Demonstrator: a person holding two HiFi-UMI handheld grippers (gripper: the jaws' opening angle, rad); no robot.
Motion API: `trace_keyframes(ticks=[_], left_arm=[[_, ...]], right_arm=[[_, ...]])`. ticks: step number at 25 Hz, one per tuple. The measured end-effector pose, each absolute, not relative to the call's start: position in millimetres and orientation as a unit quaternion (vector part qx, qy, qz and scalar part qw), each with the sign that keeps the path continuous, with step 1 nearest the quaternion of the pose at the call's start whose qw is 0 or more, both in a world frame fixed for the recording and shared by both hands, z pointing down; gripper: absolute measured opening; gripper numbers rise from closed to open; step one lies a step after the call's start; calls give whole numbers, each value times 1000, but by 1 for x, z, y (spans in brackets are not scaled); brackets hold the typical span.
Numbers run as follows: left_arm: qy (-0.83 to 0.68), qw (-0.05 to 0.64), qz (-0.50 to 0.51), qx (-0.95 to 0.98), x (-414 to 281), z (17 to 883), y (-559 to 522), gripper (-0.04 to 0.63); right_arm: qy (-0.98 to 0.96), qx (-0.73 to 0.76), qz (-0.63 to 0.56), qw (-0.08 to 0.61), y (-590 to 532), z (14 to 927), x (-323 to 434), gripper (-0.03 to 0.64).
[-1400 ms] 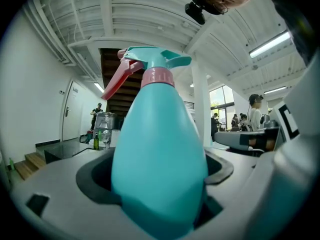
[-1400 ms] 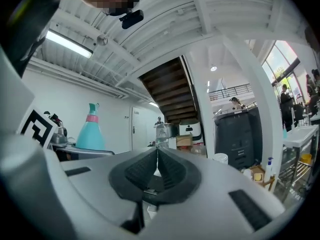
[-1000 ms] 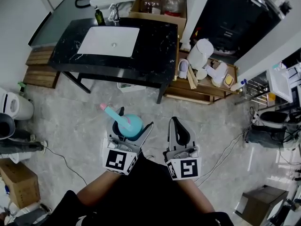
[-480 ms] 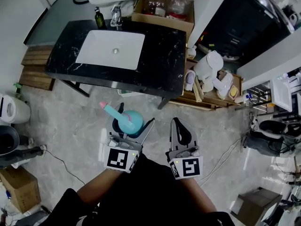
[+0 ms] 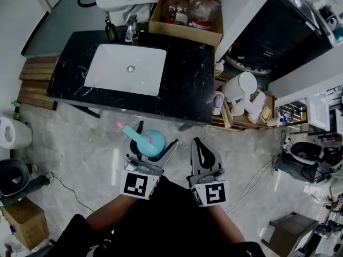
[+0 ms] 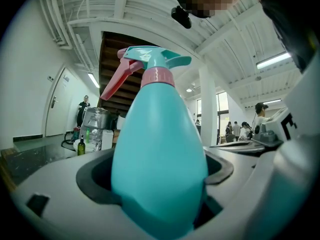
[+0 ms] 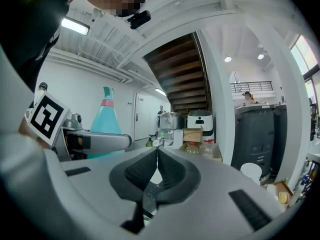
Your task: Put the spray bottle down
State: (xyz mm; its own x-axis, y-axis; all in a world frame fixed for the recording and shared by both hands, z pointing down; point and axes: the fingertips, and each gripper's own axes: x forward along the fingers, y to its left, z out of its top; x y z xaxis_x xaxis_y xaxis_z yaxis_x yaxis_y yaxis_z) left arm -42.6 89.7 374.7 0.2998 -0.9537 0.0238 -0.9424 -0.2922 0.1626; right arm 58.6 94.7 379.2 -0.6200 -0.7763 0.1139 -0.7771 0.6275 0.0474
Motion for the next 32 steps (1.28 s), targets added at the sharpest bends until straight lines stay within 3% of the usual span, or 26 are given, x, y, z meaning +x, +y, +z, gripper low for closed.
trace_keyframes(ticks=[16,32], left_arm=[[-585,67,-41,807,-109,382,26,468],[-590,70,-41,803,-140,374,15,468]], right_arm=[[-877,475,8,79,35,383,33,17],[-876,480,16,41,14,366,6,17]])
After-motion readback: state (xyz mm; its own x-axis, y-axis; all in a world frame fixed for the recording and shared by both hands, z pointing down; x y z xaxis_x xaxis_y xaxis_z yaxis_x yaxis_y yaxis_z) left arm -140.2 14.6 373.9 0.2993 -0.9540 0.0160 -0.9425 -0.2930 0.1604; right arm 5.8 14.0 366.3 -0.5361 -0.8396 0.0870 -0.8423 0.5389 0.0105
